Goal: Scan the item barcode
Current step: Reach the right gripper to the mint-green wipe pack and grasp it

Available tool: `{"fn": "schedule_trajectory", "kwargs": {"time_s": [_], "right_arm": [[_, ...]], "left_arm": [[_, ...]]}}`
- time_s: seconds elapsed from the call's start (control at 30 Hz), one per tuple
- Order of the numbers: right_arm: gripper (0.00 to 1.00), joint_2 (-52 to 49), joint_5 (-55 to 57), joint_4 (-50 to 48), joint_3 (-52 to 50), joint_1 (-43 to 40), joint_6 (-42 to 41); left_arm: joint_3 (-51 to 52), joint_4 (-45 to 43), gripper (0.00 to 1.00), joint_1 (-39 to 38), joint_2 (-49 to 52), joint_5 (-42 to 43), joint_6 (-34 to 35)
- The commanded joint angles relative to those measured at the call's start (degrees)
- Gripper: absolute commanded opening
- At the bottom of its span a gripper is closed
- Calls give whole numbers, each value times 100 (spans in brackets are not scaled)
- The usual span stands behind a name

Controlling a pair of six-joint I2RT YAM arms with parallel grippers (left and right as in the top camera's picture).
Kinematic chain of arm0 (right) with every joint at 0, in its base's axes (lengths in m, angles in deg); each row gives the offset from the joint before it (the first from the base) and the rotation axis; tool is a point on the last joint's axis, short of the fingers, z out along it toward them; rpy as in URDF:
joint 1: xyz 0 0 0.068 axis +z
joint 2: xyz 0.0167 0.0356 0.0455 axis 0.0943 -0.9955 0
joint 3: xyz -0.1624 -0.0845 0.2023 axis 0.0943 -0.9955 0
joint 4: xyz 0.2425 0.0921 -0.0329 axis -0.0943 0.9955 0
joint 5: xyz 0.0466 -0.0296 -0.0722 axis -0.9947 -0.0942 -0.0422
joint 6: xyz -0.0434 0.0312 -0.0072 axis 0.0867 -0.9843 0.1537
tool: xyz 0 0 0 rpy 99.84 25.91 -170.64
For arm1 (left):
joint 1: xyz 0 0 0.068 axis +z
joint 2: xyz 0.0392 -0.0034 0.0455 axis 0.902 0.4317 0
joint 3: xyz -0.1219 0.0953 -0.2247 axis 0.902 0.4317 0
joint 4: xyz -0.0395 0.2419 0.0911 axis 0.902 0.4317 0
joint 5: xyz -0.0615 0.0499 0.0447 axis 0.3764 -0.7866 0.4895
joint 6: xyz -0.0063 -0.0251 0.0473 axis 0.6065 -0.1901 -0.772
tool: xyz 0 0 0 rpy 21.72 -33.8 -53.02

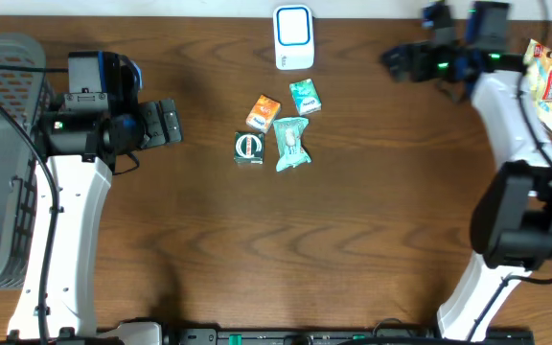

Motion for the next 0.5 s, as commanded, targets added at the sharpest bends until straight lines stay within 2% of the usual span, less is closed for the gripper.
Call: {"fn": "schedule_trajectory", "kwargs": {"time_s": [0.0,0.1,0.2,0.3,0.47], "right_arm": [[99,212,-439,568,-42,678,-249],[99,212,-223,1222,-50,1239,-216],[99,212,625,1425,-114,1665,-280],[99,212,1416,1421,-308,2103,-844],[99,212,1703,1132,-664,2391,-1134]], "left_arm": [[-9,20,98,17,-4,-50,-13],[-9,20,98,17,-2,-50,-13],[-9,20,98,17,-4,-50,-13],[-9,20,98,17,-4,-50,-13],[-9,20,98,17,-4,-50,-13]]}}
